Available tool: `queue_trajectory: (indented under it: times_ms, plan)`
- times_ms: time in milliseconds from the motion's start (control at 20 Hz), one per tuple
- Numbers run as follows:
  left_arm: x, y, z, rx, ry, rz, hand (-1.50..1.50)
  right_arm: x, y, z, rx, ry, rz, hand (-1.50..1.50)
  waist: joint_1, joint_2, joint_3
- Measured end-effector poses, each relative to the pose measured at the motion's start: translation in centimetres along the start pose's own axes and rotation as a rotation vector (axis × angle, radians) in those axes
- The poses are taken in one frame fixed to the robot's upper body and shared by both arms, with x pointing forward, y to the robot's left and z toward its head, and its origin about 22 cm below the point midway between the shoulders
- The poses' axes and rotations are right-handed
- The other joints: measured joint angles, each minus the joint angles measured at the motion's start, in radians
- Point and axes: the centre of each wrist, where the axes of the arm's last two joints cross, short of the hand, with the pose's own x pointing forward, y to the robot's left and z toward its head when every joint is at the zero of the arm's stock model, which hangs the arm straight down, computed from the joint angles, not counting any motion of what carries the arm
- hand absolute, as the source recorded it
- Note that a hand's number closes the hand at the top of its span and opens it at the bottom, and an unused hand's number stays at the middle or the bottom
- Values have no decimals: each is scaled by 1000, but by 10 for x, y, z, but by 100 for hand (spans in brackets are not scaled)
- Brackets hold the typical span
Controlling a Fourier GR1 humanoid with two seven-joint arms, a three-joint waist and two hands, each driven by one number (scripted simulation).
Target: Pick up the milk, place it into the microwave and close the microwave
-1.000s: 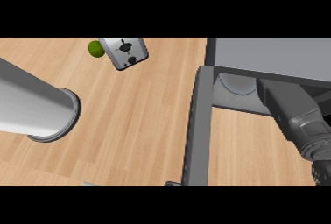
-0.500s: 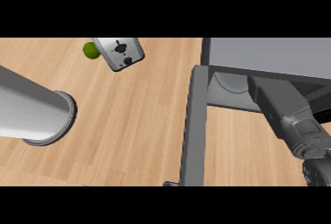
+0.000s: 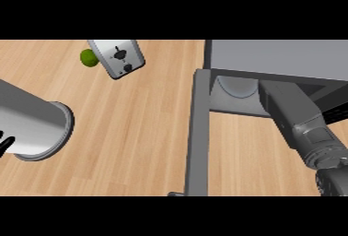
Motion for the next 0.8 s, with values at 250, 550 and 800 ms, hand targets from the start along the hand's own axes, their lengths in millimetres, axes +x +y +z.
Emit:
queue_trajectory:
  times_ms: [250, 550, 800]
  plan:
    - [-15, -11, 0, -69, 12, 36, -150, -9, -5, 5, 86, 15, -100, -150, -40, -21, -10]
    - [-34, -25, 1, -175, 68, 77, -150, -31, -3, 25, 184, 8, -301, -150, -76, -44, -18]
    - [-46, -31, -9, -235, 101, 68, -150, -50, 13, 53, 242, 19, -469, -150, -108, -60, -21]
